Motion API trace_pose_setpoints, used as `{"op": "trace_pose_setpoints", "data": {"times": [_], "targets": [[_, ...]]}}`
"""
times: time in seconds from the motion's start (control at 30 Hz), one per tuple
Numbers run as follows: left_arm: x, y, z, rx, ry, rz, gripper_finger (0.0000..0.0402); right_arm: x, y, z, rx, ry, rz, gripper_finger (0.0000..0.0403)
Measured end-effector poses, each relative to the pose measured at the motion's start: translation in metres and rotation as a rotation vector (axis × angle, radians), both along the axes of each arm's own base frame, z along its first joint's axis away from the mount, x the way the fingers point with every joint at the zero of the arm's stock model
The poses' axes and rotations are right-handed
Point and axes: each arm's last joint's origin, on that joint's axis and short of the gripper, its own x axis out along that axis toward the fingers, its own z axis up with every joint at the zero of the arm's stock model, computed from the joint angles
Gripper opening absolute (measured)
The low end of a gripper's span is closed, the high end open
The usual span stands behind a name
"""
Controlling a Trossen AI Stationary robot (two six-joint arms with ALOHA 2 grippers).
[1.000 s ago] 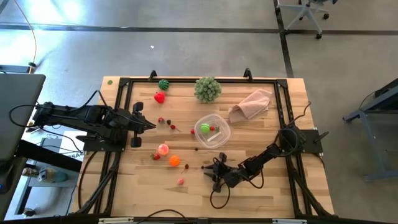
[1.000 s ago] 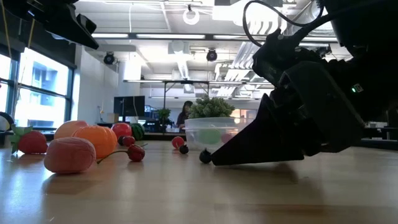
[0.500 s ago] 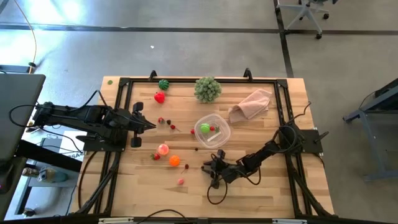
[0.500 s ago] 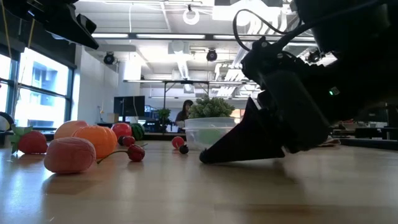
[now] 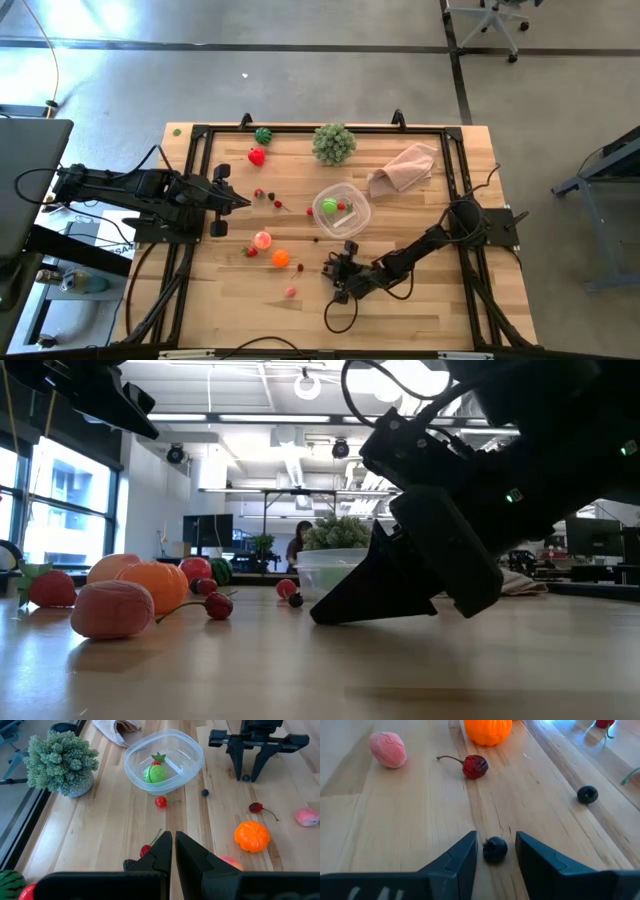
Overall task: Pick and placing Produce into tupperware
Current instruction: Put the bottom blueberry into the container
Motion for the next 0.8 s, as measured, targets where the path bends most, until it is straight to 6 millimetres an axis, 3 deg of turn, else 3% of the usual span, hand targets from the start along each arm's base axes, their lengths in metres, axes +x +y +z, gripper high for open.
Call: {"op": "trace_pose_setpoints", "data": {"times": [0.37, 0.8], "targets": [[0.0000, 0.0000, 0.0000, 0.000, 0.000, 0.000, 0.0014, -0.0055, 0.0060, -0.0030, 0.025, 0.030, -0.004, 0.0101], [0.0000, 0.0000, 0.0000, 0.000, 0.000, 0.000, 0.0014, -0.0067, 0.0063, -0.0041, 0.060, 0.034, -0.028, 0.0098]]}}
